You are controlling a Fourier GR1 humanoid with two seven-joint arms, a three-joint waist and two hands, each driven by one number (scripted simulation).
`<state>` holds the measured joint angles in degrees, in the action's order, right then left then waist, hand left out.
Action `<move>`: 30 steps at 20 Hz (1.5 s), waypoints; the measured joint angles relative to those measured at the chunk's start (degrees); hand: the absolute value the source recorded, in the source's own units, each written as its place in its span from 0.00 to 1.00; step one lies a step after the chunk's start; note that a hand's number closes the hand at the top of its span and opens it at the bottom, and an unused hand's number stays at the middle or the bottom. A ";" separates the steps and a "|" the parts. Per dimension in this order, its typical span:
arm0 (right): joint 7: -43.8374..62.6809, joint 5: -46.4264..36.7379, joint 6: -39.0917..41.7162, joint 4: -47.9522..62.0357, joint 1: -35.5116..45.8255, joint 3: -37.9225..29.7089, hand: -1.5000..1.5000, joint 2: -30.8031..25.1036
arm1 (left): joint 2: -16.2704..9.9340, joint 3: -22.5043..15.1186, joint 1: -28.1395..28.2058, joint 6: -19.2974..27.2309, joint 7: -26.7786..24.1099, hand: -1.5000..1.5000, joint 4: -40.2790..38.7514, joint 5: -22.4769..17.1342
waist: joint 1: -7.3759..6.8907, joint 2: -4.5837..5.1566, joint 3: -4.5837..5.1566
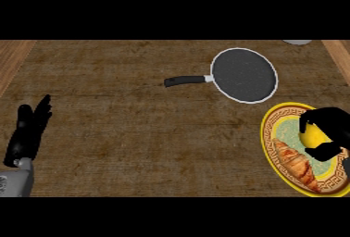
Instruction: Pick the lemon from the plate and place it in the pan
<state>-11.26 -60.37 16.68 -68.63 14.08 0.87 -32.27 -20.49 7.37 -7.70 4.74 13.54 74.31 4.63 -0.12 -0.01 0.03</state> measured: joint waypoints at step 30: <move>57.67 -19.84 -12.67 -41.91 -5.13 -0.82 1.00 29.11 | 0.41 1.99 1.06 -1.71 0.98 0.50 1.89 0.82 | 0.48 -0.22 0.06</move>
<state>46.41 -80.21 4.01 -110.54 8.95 0.05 -3.16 -20.09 9.36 -6.65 3.03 14.53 76.20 5.45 0.36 -0.24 0.09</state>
